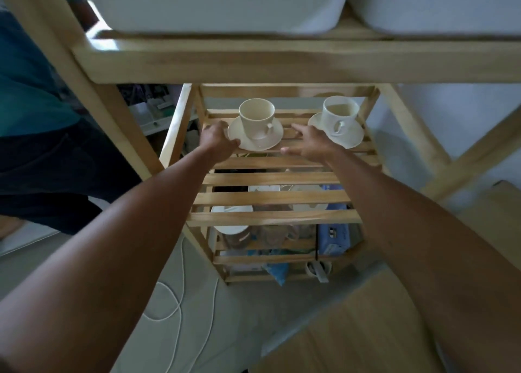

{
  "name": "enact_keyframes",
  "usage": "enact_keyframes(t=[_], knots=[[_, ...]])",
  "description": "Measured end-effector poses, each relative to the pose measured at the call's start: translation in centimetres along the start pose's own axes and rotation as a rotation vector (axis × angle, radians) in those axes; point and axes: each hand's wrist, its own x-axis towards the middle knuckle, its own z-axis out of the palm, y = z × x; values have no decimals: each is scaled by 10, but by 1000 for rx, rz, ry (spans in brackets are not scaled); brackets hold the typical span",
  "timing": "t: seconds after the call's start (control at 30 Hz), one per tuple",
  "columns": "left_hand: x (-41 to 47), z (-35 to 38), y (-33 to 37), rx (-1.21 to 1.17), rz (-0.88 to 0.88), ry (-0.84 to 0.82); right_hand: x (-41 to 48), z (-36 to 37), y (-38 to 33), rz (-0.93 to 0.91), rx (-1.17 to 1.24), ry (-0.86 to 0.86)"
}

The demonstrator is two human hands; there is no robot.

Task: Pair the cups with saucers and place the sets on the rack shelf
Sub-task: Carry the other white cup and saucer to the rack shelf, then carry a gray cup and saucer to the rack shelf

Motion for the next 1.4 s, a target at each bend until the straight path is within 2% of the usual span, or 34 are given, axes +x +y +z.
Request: enact_keyframes(t=[0.4, 0.67, 0.93, 1.07, 1.4], knots=[[-146, -19, 57, 15, 171, -137, -173, -61, -7, -14, -110, 41], [-233, -4, 118, 70, 442, -202, -291, -114, 13, 37, -103, 133], [-296, 41, 170, 0, 654, -342, -388, -149, 55, 228, -118, 252], [-312, 69, 185, 20, 643, -434, -425, -155, 79, 307, -76, 328], [-324, 122, 173, 131, 740, -520, -470, -124, 142, 460, -44, 286]])
